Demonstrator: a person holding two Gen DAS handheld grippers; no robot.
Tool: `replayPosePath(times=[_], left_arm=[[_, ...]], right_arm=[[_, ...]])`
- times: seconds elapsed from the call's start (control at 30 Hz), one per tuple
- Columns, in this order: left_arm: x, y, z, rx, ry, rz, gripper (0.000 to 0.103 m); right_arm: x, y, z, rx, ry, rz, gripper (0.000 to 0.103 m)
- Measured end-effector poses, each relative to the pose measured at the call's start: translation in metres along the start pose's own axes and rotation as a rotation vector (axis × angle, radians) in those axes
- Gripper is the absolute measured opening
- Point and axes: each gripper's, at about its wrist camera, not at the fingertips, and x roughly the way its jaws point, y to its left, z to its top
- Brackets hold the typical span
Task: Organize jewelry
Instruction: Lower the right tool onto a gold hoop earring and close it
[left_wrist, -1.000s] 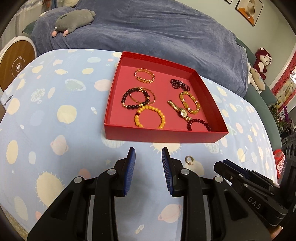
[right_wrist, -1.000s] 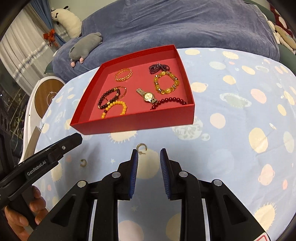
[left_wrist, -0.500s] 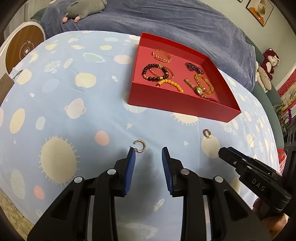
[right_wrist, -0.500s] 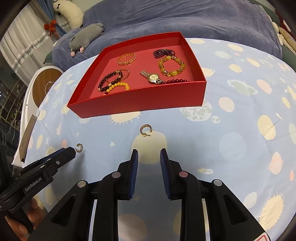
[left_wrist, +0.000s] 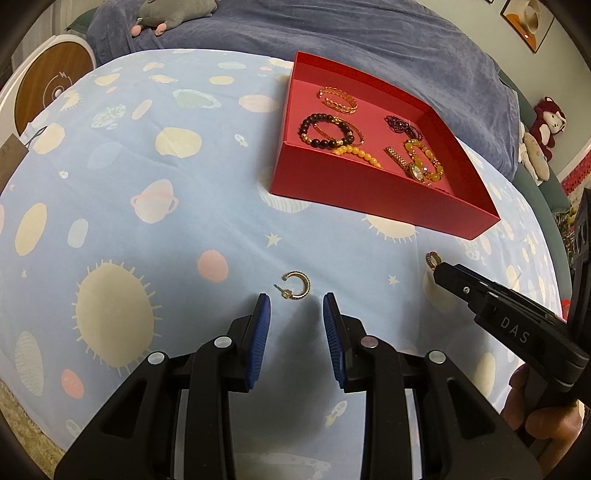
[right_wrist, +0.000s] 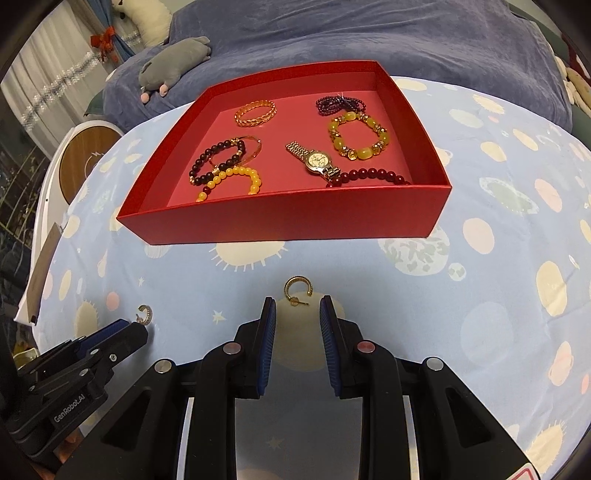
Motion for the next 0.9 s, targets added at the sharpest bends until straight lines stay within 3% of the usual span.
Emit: replayPosePath(times=[0.37,0.5,0.67,0.8,0.9], left_arm=[[0.004,0.0,0.003,0.001,-0.007,-0.003,0.028],[0.005,-0.003,0.005,0.012,-0.011,-0.002,0.028],[0.006,-0.007,0.005,0.023,-0.015,-0.001,0.027],[0.008,-0.009,0.006,0.035,-0.016,0.004,0.017],[0.009,-0.008,0.007,0.032,-0.017,-0.003,0.016]], right_arm=[[0.011,0.008,0.006,-0.05,-0.013,-0.024,0.025],[0.011,0.006,0.005,-0.046,-0.013,-0.025,0.016],[0.009,0.002,0.003,-0.032,-0.01,-0.017,0.016],[0.006,0.0,-0.001,-0.017,-0.009,-0.01,0.016],[0.003,-0.003,-0.005,0.002,-0.008,-0.005,0.016]])
